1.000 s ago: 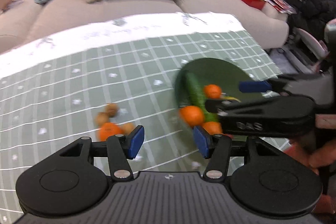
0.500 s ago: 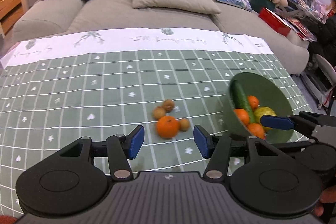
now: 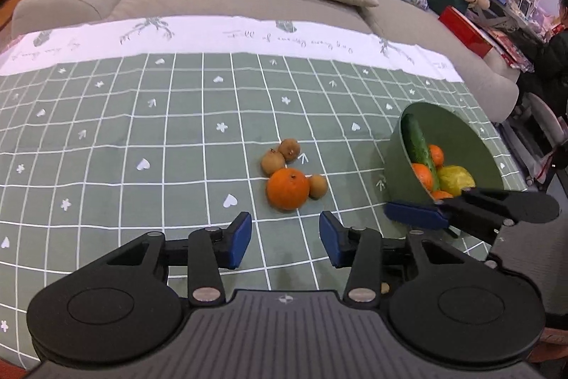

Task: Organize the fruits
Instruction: 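Move both tools back from the colander toward the kiwis and orange, then grasp a kiwi with the right tool while the left tool grasps the orange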

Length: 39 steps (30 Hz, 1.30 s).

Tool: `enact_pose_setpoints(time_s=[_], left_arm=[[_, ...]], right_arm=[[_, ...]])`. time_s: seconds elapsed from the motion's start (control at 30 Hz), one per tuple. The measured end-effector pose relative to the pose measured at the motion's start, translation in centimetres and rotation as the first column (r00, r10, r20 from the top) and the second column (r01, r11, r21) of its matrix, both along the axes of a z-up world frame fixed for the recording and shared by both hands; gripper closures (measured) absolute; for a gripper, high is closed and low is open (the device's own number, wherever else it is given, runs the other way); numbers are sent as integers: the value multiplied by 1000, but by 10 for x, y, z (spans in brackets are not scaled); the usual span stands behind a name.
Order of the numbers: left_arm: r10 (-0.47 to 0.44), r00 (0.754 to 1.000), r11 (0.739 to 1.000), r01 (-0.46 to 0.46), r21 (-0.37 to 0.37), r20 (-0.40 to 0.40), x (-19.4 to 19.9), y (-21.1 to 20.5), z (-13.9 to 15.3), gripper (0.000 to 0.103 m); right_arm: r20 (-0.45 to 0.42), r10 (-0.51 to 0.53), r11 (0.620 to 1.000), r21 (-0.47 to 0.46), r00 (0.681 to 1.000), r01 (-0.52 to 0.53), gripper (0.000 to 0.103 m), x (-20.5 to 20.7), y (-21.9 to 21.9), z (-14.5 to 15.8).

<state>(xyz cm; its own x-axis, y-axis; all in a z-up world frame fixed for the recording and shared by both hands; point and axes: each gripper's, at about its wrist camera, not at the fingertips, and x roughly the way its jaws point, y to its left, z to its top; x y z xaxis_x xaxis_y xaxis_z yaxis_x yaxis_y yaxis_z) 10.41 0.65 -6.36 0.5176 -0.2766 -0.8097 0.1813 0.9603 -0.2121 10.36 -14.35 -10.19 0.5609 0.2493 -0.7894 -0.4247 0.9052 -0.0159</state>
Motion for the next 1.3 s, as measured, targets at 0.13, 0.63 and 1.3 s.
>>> enact_pose_setpoints(time_s=[0.13,0.63,1.3], left_arm=[[6,1000,1000,-6,-2,-22,10,-3,-11,51],[11,992,1000,-13,-12,-122,64,-22,-56,50],[24,982,997,-36,-64,-188,76,-13,-69,55]], right_arm=[[-6,41,998,-36,999,-41,79,15,3,-11],[-15,168,977,-133,986,-168,82,54,9,-39],[-49,208,960,-179,977,-214,86,72,12,-57]])
